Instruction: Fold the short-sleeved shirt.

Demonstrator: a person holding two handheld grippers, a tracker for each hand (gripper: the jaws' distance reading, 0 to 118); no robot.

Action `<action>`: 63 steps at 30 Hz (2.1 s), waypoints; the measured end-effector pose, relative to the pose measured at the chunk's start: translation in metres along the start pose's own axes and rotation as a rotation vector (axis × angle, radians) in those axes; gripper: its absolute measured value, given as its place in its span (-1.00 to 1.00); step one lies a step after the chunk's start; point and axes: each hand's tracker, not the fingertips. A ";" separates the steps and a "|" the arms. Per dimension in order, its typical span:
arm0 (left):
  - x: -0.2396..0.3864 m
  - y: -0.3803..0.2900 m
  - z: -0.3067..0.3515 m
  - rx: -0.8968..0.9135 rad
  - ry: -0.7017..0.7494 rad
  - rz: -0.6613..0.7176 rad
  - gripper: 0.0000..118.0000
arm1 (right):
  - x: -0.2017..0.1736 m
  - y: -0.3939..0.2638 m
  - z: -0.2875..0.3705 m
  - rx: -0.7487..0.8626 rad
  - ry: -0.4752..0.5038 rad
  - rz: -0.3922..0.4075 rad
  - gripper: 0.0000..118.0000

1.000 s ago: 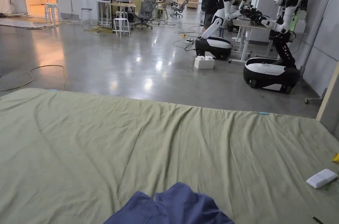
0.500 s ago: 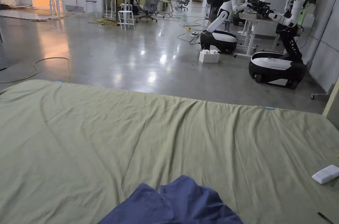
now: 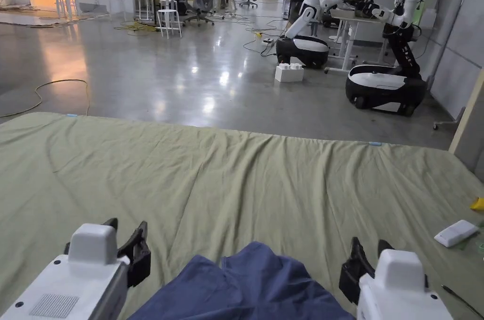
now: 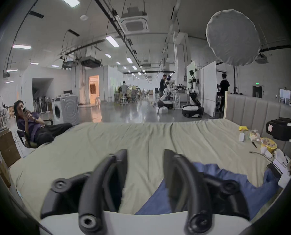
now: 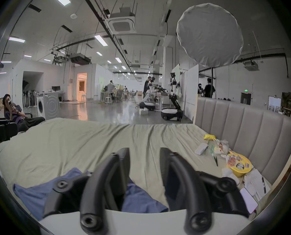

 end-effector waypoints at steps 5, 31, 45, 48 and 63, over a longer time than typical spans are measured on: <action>0.013 0.005 -0.008 0.047 -0.036 0.015 -0.86 | -0.010 0.005 -0.006 0.013 0.048 -0.042 -0.95; -0.117 -0.076 0.035 -0.416 0.173 0.158 -0.92 | -0.033 -0.017 -0.023 -0.060 0.089 0.007 -0.99; -0.170 -0.161 0.005 -0.800 0.176 0.269 0.30 | -0.047 -0.043 -0.031 -0.159 0.137 0.020 -0.99; -0.154 -0.175 0.006 -0.847 0.176 0.217 0.32 | -0.046 -0.047 -0.033 -0.175 0.134 0.021 -0.99; -0.121 -0.146 0.023 -0.763 0.150 0.143 -0.89 | -0.026 -0.066 -0.080 -0.336 0.153 0.022 -0.84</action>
